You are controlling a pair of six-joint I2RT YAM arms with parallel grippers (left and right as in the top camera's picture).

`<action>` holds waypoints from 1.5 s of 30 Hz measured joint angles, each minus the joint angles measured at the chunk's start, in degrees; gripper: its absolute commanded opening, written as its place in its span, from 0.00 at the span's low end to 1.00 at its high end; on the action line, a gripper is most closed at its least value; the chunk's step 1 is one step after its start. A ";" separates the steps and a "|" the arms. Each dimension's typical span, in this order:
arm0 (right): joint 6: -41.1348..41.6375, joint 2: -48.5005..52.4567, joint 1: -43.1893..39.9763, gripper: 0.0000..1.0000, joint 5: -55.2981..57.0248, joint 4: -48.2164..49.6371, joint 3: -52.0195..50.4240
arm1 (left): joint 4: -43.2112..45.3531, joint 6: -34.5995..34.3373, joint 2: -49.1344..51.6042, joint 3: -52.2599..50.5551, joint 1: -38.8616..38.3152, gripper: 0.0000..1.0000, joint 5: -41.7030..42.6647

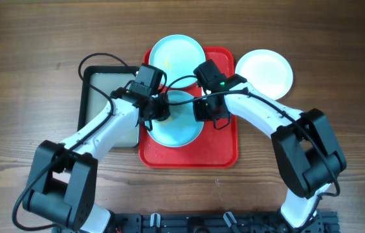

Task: Clean dirty plates on tray and stack at the side
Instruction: 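Scrub the held light-blue plate with the sponge in the left gripper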

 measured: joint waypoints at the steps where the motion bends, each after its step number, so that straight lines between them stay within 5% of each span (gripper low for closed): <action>1: -0.02 0.00 0.00 0.04 -0.04 0.00 0.00 | -0.52 0.00 0.00 0.02 0.00 0.04 -0.13; 23: -0.44 0.28 -0.28 0.04 -0.15 0.26 0.00 | -4.33 2.23 6.73 2.05 0.87 0.04 0.55; 45: -3.23 0.33 -0.94 0.04 -0.17 0.24 0.00 | -0.31 1.86 8.76 2.80 -3.67 0.04 12.68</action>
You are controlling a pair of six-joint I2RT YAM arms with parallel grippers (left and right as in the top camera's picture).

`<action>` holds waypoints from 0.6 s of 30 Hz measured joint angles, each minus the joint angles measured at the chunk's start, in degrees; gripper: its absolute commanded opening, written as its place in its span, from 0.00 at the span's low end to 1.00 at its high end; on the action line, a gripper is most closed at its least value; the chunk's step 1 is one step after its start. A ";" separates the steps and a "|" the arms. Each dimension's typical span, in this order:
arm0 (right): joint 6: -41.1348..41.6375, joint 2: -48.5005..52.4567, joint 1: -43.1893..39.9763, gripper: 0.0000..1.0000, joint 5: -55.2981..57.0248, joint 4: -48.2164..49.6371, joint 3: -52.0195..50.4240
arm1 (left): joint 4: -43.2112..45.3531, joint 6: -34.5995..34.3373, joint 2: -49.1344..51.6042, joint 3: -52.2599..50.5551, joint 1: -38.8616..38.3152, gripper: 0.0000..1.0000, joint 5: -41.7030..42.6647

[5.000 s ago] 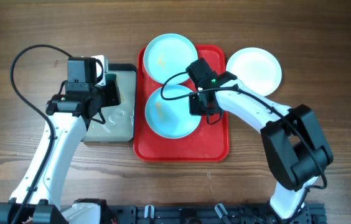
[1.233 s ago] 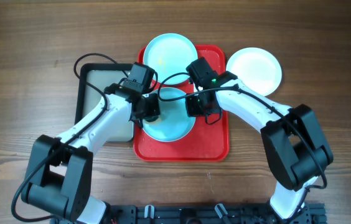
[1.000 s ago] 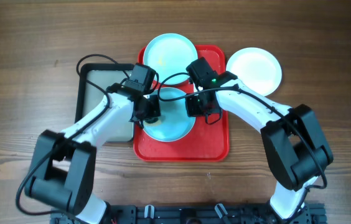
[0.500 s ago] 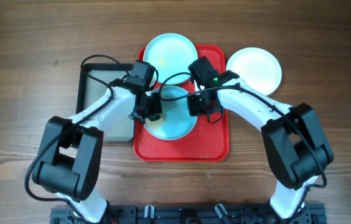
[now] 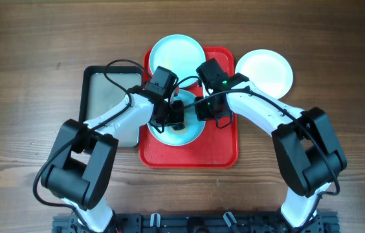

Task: Clean dirty plates on tray and stack at the side
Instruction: 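Scrub the held light-blue plate with the sponge in the left gripper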

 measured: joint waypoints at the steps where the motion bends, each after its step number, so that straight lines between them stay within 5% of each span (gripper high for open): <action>1: -0.02 0.00 0.02 0.04 -0.26 0.04 0.00 | -0.61 0.13 -0.46 0.00 0.24 0.04 0.37; 8: -0.22 0.00 0.46 0.04 -2.21 0.44 0.00 | -2.47 0.74 -13.51 1.90 3.87 0.04 -0.96; 18: -0.22 0.00 0.46 0.04 -2.23 0.44 0.00 | -3.65 1.66 -3.19 1.99 3.98 0.04 -5.70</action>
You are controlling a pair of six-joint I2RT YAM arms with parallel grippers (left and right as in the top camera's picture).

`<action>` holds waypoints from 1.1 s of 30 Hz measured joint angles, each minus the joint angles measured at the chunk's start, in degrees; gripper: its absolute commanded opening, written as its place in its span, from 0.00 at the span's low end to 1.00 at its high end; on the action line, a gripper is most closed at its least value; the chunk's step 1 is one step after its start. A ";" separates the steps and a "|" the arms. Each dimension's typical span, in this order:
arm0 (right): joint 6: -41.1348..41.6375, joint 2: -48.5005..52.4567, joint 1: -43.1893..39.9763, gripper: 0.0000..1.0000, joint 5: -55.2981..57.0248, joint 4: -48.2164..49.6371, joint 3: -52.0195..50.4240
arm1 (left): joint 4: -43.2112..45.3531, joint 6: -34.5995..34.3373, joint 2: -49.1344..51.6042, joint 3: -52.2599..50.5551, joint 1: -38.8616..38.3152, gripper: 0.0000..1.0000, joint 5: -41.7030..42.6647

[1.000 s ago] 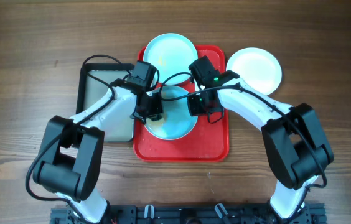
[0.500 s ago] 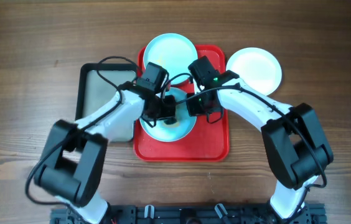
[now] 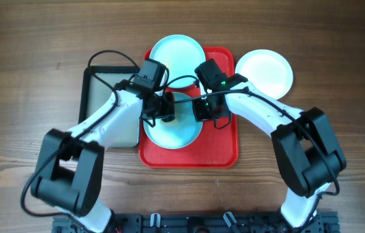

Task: Clean dirty plates on tray and stack at the side
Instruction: 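Scrub the held light-blue plate with the sponge in the left gripper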

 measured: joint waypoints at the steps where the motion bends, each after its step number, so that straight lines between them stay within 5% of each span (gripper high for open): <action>1: 0.00 0.00 0.00 0.04 0.00 0.00 0.00 | 0.55 0.00 1.11 -0.02 0.09 0.04 -0.50; 7: 0.00 0.00 -0.02 0.04 0.09 -0.02 0.00 | 2.82 -1.27 5.14 1.03 0.85 0.04 0.92; 24: -0.66 0.00 0.63 0.04 -1.44 0.00 -0.02 | -21.05 -1.46 1.99 2.62 6.58 0.04 3.32; 33: -0.63 0.00 0.59 0.04 -1.42 0.00 0.00 | -14.93 -1.38 -8.81 3.37 4.59 0.04 1.46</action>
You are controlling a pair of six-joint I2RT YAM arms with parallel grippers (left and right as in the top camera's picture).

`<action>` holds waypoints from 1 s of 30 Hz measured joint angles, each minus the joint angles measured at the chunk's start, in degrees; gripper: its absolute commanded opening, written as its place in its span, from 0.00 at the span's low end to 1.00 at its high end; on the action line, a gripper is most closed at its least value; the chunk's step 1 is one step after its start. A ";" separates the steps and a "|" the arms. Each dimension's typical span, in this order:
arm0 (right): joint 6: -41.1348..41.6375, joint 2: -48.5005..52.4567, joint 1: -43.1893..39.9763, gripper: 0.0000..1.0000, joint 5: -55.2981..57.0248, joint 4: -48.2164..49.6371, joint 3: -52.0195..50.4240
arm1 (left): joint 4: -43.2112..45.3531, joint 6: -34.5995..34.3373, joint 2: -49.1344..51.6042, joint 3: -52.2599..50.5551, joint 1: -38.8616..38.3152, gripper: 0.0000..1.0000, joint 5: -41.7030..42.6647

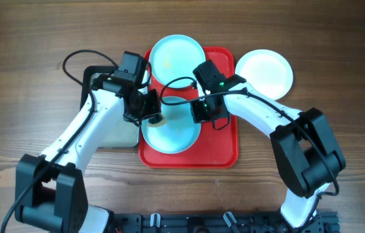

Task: Clean dirty plates on tray and stack at the side
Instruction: 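Scrub the held light-blue plate with the sponge in the left gripper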

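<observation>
A red tray (221,145) lies mid-table. On it sits a light blue plate (173,133). My right gripper (199,111) is shut on that plate's upper right rim. At the plate's left rim, over the tray's edge, my left gripper (153,116) pinches a small pale sponge (159,119). A second light blue plate (177,55) with yellowish specks rests at the tray's far end, partly off it. A clean white plate (265,72) lies on the table to the right of the tray.
A dark rectangular bin (102,84) with a grey inside stands left of the tray, under my left arm. Cables loop above both wrists. Bare wooden table (325,39) surrounds everything.
My left gripper has moved left with the sponge, from the plate's upper left part to its left rim. The right gripper still holds the plate, which sits slightly lower and further left.
My left gripper with the sponge was at the blue plate's upper left edge, then over its middle, then back near the upper left, and now at the left rim. All the while my right gripper held the plate's right rim.
</observation>
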 measured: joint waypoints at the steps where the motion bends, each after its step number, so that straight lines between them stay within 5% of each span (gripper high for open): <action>1: 0.00 0.00 0.00 0.04 0.00 0.00 -0.02 | 0.74 -0.20 0.00 0.00 -0.90 0.04 0.00; 21: 0.00 0.00 -0.37 0.04 0.00 -0.02 0.00 | 2.82 -6.03 8.59 -2.19 -7.85 0.06 -12.02; 30: 0.00 0.00 -0.37 0.04 0.22 -0.02 -0.02 | 4.35 -7.32 10.62 -2.38 -8.00 0.04 -7.58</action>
